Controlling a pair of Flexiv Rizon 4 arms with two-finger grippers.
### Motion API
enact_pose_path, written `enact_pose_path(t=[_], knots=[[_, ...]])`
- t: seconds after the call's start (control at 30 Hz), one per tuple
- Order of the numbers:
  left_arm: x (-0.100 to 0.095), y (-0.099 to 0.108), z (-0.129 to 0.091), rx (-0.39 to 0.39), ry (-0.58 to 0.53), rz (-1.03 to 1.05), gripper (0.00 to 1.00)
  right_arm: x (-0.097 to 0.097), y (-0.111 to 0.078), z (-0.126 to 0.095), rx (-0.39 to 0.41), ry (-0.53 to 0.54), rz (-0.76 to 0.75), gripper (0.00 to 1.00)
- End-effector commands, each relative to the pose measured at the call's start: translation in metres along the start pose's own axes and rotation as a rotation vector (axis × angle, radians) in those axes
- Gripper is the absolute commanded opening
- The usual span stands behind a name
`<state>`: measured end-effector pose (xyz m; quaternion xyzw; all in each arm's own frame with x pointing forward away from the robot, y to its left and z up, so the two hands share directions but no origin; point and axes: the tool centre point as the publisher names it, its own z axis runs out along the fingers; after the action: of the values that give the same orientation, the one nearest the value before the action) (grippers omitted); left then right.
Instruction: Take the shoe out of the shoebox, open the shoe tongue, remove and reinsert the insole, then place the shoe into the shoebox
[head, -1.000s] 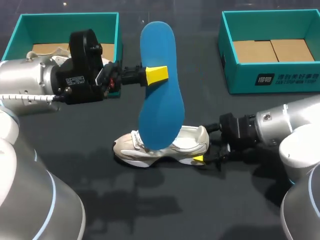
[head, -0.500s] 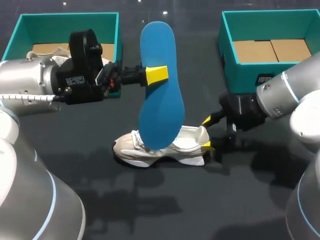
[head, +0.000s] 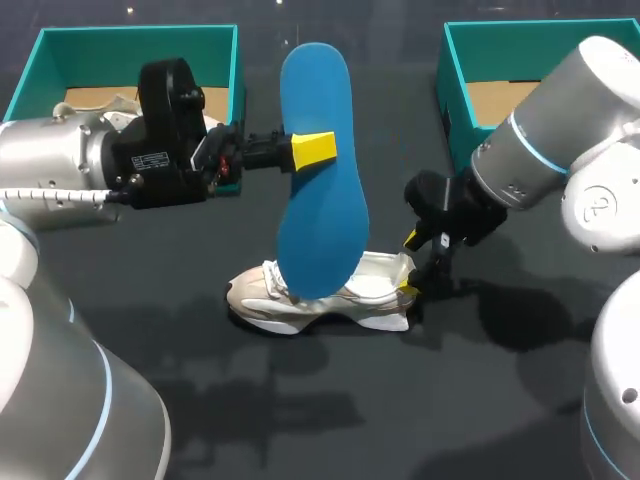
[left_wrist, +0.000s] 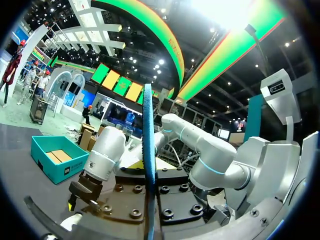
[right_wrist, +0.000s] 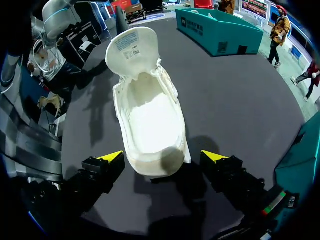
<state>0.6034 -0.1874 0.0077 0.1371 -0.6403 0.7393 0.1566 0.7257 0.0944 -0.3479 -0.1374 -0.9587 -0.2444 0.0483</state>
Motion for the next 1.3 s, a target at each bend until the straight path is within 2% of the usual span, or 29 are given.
enact_pose_path(t=[0.03, 0.27, 0.57, 1.03, 1.3], knots=[[0.004, -0.001, 0.005, 0.004, -0.009, 0.000, 0.00, 0.004, 0.014, -0.001, 0.346, -0.017, 0.030, 1.00], [0.004, -0.001, 0.005, 0.004, -0.009, 0.000, 0.00, 0.003, 0.029, -0.003, 0.507, -0.026, 0.045, 1.00], [0.004, -0.001, 0.005, 0.004, -0.009, 0.000, 0.00, 0.003, 0.035, 0.001, 0.639, -0.029, 0.057, 1.00], [0.004, -0.001, 0.005, 0.004, -0.009, 0.000, 0.00, 0.004, 0.036, 0.000, 0.639, -0.075, 0.023, 1.00], [0.004, -0.001, 0.005, 0.004, -0.009, 0.000, 0.00, -0.006, 0.046, 0.002, 0.609, -0.103, -0.009, 1.00]])
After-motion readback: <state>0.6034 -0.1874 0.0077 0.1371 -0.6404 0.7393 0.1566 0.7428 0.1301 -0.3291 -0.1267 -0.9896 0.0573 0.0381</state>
